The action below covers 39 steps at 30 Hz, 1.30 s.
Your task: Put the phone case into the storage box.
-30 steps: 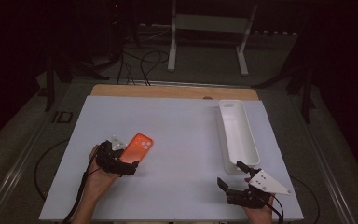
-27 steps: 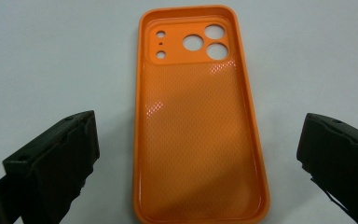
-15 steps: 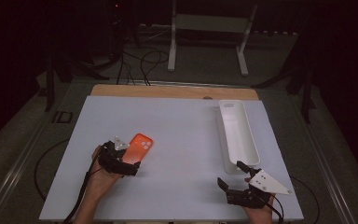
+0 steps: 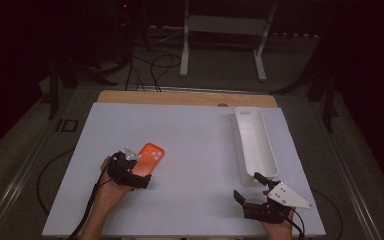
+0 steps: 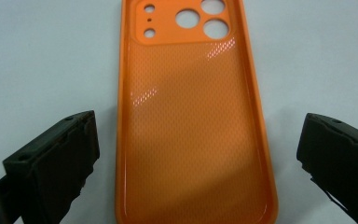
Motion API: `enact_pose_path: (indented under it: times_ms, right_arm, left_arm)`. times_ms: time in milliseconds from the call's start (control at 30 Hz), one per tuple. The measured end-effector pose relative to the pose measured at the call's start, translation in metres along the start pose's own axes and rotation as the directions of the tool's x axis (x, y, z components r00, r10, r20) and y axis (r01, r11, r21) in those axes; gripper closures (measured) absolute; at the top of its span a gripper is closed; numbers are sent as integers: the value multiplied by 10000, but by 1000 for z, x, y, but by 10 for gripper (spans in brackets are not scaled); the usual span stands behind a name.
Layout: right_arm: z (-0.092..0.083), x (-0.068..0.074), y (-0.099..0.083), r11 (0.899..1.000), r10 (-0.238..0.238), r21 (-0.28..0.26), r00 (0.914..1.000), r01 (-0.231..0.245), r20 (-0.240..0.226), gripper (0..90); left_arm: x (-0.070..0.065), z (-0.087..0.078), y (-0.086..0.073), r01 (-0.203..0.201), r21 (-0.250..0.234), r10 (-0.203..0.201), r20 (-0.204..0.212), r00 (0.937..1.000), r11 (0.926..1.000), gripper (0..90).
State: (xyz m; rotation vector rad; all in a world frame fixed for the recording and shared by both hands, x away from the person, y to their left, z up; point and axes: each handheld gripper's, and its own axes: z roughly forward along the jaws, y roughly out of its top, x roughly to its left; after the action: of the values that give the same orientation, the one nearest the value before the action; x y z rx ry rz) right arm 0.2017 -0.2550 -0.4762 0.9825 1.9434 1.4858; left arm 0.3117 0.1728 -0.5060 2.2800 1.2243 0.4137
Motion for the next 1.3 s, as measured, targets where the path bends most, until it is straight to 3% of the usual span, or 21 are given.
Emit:
enact_pose_path:
  times_ms: [700,1033,1300]
  right_arm:
    - [-1,-1,0,10000,43,-37,10000,-43,38,88]
    - [-1,0,0,10000,20,-29,10000,-20,37,88]
    - [0,0,0,10000,24,-21,10000,-24,22,88]
  left_arm:
    - [5,9,-2,89,787,-96,76,9999,9969,3]
    - [5,9,-1,237,1009,-259,209,9994,9946,45]
    - [4,8,3,93,1349,-131,276,9995,9908,91]
